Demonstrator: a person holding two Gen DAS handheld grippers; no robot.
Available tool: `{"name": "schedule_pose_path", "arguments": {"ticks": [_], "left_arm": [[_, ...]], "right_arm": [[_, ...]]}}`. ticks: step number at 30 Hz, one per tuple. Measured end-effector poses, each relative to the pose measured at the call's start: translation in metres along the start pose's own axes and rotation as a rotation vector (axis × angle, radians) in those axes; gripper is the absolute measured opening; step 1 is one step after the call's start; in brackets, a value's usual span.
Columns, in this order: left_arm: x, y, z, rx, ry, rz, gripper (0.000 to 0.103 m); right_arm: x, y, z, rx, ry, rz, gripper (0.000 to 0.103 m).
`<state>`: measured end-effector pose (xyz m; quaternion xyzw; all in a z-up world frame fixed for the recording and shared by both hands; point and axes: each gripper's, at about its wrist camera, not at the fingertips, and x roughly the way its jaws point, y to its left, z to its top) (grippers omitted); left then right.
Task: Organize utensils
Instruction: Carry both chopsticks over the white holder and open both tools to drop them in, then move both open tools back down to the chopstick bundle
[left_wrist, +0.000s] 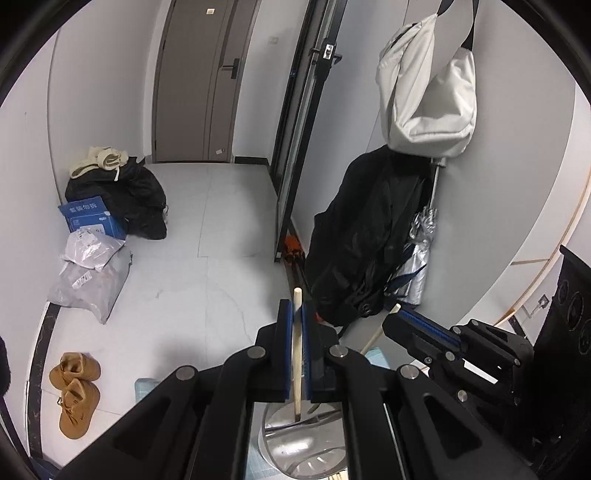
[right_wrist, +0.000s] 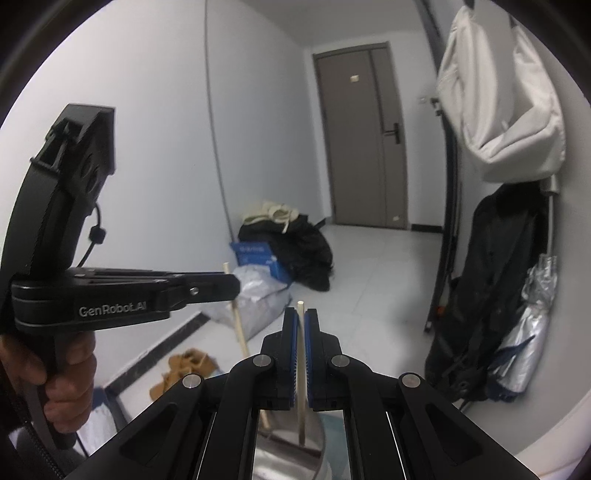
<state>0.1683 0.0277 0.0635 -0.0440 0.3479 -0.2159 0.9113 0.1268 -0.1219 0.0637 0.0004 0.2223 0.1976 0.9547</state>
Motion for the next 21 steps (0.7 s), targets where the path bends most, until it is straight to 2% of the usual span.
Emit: {"name": "schedule_pose_path", "arguments": {"ticks": [6,10,12,14,16,18,19,21], "left_arm": [[0.015,0.004,-0.013,-0.023,0.058,-0.015,0.002],[0.013,0.006,-0.017,-0.057,0.109,-0.015,0.002],[0.004,0.005,-0.018,-0.067,0.103,0.015,0.003],[-0.005,0.004,-0.022,-0.071,0.088,0.031,0.013],[-0.021,0.0,-0.027,-0.079,0.052,0.066,0.043],[-0.032,-0.003,-0.033,-0.088,0.01,0.106,0.063],[-0.04,-0.004,-0.036,-0.093,-0.013,0.117,0.068],[-0.052,-0.008,-0.042,-0.104,-0.043,0.149,0.071]], "right_arm": [[0.011,0.0,-0.02,0.025,0.06,0.059,0.003],[0.003,-0.002,-0.027,0.058,0.071,0.081,0.007],[-0.004,-0.005,-0.029,0.078,0.07,0.074,0.02],[-0.019,-0.005,-0.033,0.095,0.049,0.059,0.024],[-0.032,-0.005,-0.035,0.109,0.029,0.047,0.033],[-0.049,-0.005,-0.037,0.127,0.0,0.032,0.048],[-0.057,-0.005,-0.039,0.138,-0.011,0.021,0.051],[-0.071,-0.004,-0.041,0.161,-0.024,0.006,0.053]]}}
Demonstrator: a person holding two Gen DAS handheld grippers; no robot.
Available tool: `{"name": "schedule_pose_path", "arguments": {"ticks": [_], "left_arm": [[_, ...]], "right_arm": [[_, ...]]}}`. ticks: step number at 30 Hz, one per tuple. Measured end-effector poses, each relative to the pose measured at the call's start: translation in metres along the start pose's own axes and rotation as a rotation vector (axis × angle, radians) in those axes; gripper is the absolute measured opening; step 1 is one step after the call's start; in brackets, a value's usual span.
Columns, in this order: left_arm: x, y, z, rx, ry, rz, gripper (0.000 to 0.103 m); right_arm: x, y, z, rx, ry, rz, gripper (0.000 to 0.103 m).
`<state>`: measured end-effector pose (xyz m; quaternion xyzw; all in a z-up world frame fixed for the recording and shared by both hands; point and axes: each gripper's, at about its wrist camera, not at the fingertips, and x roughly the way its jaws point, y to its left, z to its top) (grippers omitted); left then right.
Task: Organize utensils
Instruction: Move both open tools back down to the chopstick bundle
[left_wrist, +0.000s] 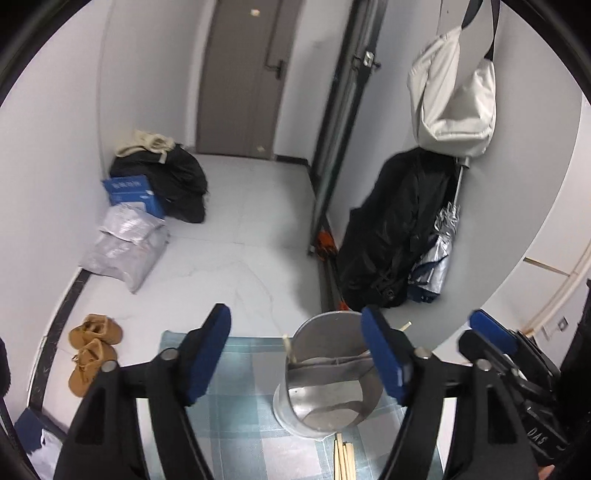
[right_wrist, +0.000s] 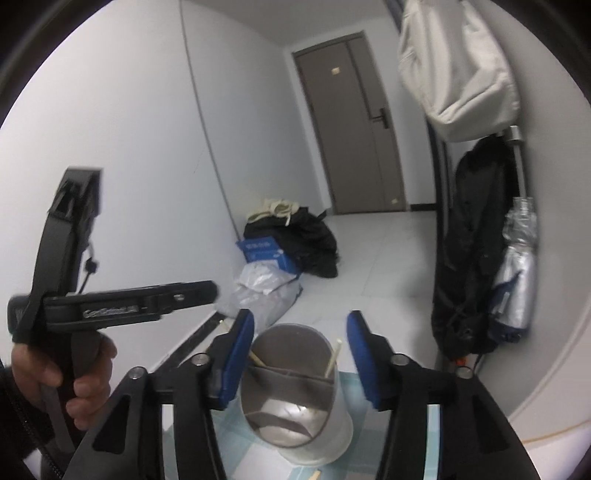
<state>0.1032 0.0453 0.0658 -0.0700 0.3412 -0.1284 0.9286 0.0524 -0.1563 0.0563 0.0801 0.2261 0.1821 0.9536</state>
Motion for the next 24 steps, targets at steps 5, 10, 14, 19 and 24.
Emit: {"name": "schedule_pose_path", "arguments": {"ticks": [5,10,14,19,24], "left_arm": [[-0.024,-0.005,-0.013,-0.055,-0.052,0.064,0.082],[-0.043,-0.018,-0.027,-0.048,-0.096,0.064,0.088],[-0.049,-0.024,-0.042,-0.06,-0.092,0.062,0.088],[-0.053,-0.024,-0.062,-0.078,-0.092,0.078,0.089],[-0.051,-0.023,-0.083,-0.067,-0.09,0.083,0.093]], "right_arm": [[-0.032,0.006,-0.006,0.014,-0.031,-0.022,0.063],[-0.06,0.013,-0.018,0.033,-0.062,-0.047,0.075],[-0.073,0.015,-0.03,0.052,-0.065,-0.057,0.077],[-0.085,0.014,-0.05,0.067,-0.069,-0.078,0.083],[-0.087,0.013,-0.072,0.063,-0.048,-0.12,0.087]]}}
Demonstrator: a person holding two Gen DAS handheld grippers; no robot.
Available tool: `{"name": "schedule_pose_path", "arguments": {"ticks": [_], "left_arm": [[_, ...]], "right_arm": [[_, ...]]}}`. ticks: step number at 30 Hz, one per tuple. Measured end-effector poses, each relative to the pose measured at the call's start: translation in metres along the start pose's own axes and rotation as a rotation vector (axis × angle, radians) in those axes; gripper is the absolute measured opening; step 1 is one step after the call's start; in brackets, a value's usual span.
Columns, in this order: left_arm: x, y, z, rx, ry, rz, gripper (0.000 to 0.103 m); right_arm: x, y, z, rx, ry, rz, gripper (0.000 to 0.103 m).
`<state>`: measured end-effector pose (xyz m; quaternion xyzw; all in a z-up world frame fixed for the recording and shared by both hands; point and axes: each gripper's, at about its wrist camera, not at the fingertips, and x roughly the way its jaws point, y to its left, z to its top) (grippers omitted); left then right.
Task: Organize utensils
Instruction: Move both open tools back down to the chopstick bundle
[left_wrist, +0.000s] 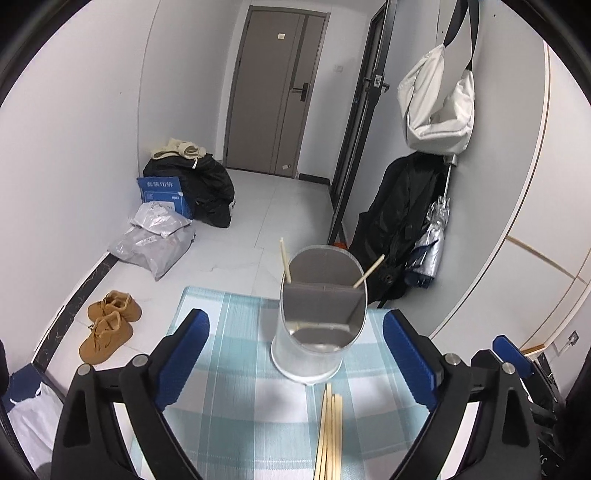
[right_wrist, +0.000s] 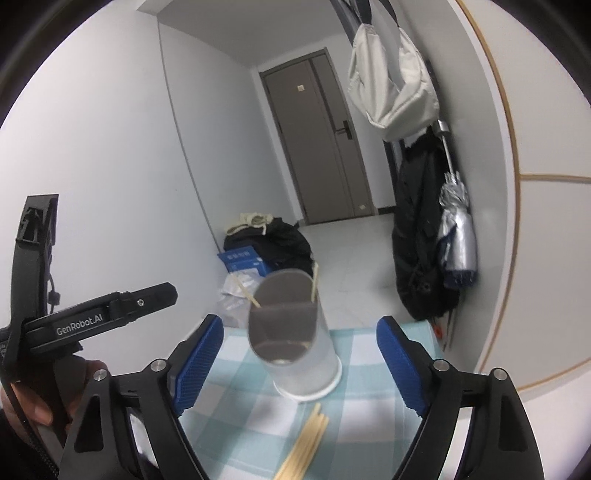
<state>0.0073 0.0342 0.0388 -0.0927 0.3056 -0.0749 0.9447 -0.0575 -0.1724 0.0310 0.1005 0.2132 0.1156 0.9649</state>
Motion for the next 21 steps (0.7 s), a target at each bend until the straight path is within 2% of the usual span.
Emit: {"name": "schedule_pose_path", "arguments": {"ticks": [8,13,19,21], "left_arm": [[0.012,0.0,-0.032,0.048,0.003,0.023,0.093],[0.032,0.004,-0.041,0.043,0.058,0.025,0.093],[0.045,0.015,-0.05,0.034,0.085,0.031,0.093],[0.052,0.021,-0.051,0.005,0.134,0.041,0.093]], "right_arm": [[0.005,-0.008,-0.029,-0.003,0.037,-0.041,0.092],[0.016,-0.013,-0.042,-0.008,0.068,-0.082,0.095],[0.036,-0.019,-0.057,-0.006,0.153,-0.093,0.096],[0.047,-0.021,-0.062,-0.002,0.205,-0.09,0.096]]}}
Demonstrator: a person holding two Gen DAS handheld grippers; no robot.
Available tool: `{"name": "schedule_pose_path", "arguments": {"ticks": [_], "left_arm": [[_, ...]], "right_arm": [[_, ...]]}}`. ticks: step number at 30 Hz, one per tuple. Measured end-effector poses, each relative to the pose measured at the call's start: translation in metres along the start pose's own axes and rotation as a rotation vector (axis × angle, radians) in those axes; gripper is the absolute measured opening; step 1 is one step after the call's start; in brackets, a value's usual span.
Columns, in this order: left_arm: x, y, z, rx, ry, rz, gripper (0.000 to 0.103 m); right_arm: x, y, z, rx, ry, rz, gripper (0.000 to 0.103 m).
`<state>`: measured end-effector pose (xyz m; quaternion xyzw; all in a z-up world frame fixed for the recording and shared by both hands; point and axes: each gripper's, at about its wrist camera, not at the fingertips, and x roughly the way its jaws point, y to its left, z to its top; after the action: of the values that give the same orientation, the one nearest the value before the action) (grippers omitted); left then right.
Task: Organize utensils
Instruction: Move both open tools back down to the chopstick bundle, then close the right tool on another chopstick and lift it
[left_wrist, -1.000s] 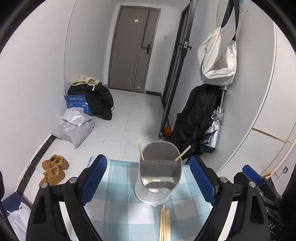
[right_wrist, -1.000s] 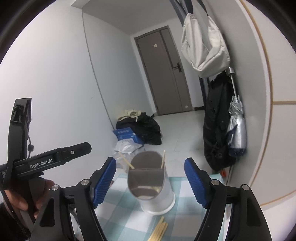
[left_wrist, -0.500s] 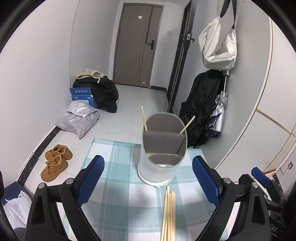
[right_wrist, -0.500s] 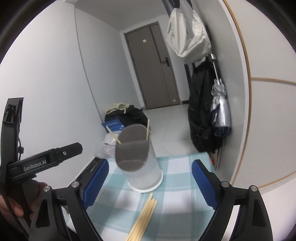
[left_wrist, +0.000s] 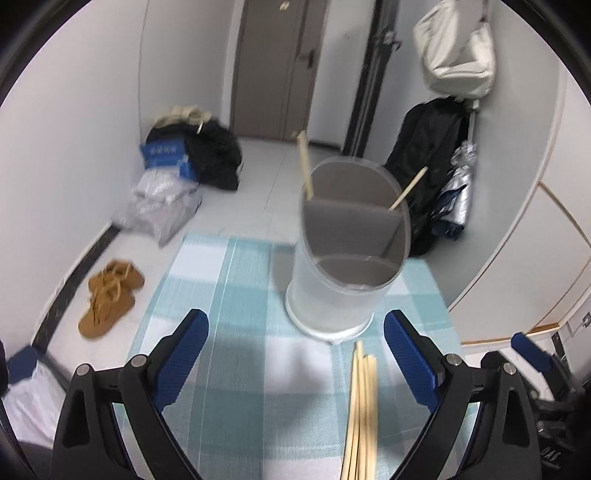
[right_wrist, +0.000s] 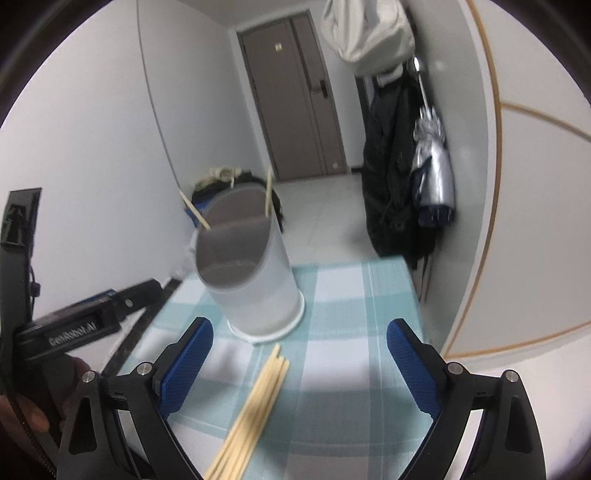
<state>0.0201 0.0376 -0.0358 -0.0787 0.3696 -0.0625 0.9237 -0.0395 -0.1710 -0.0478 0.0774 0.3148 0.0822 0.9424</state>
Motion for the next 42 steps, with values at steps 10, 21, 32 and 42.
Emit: {"name": "schedule_pose_path", "arguments": {"ticks": [10,21,32,42], "left_arm": [[0.009,0.013,0.008,-0.023,0.029,0.06,0.093],[0.019,0.041,0.01,-0.114,0.11,0.015,0.093],[0.021,0.052,0.012,-0.144,0.123,0.019,0.093],[0.023,0.061,0.012,-0.168,0.136,0.019,0.093]], "right_arm": [[0.059,-0.001,-0.017,-0.056,0.274,-0.082,0.094],[0.106,0.007,-0.027,-0.104,0.409,-0.118,0.078],[0.121,0.017,-0.039,-0.129,0.459,-0.126,0.053],[0.133,0.04,-0.036,-0.213,0.456,-0.137,0.037]]}}
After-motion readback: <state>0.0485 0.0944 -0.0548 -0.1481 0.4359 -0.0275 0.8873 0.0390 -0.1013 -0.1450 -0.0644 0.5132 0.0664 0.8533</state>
